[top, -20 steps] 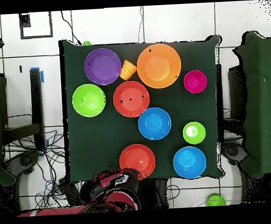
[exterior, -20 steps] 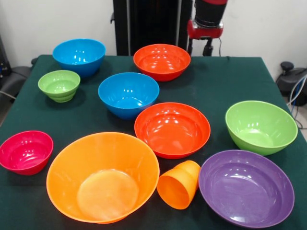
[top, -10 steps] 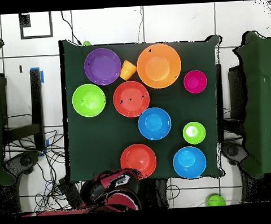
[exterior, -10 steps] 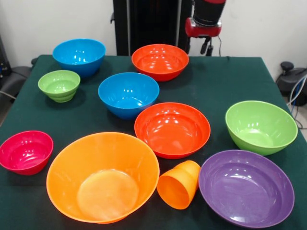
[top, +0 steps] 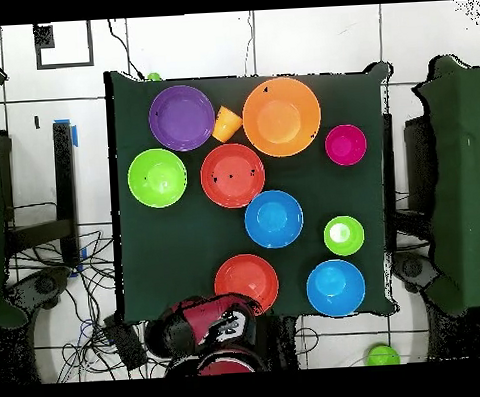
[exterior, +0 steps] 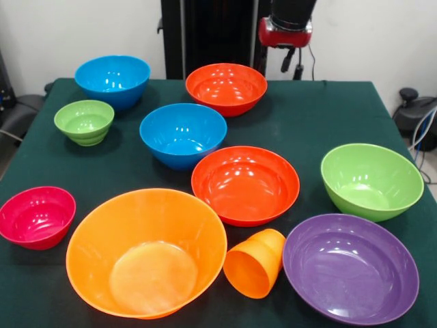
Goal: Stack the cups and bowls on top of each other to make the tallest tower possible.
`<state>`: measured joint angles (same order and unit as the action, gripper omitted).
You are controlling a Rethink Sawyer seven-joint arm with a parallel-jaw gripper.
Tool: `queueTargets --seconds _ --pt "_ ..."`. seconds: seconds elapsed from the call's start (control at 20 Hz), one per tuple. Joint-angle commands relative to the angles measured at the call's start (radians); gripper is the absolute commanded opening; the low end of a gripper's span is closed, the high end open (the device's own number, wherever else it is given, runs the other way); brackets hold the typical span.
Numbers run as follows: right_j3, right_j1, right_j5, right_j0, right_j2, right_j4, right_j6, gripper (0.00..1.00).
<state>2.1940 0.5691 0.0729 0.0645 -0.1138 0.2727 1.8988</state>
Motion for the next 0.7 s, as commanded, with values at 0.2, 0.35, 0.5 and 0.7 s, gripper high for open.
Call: queueTargets --seconds 0.2,0.35,0.5,0.7 --pt "-0.117 0.013 0.140 -0.065 0.143 0.001 0.019 1.00" --pt "-0.142 -0.015 0.108 -0.058 0.118 0.024 0.021 1.00" --pt "-0.166 -0.066 0.050 -0.053 0.108 0.040 0.034 1.00" --pt "-0.142 -0.130 -0.096 -0.056 0.110 0.052 0.088 1.00"
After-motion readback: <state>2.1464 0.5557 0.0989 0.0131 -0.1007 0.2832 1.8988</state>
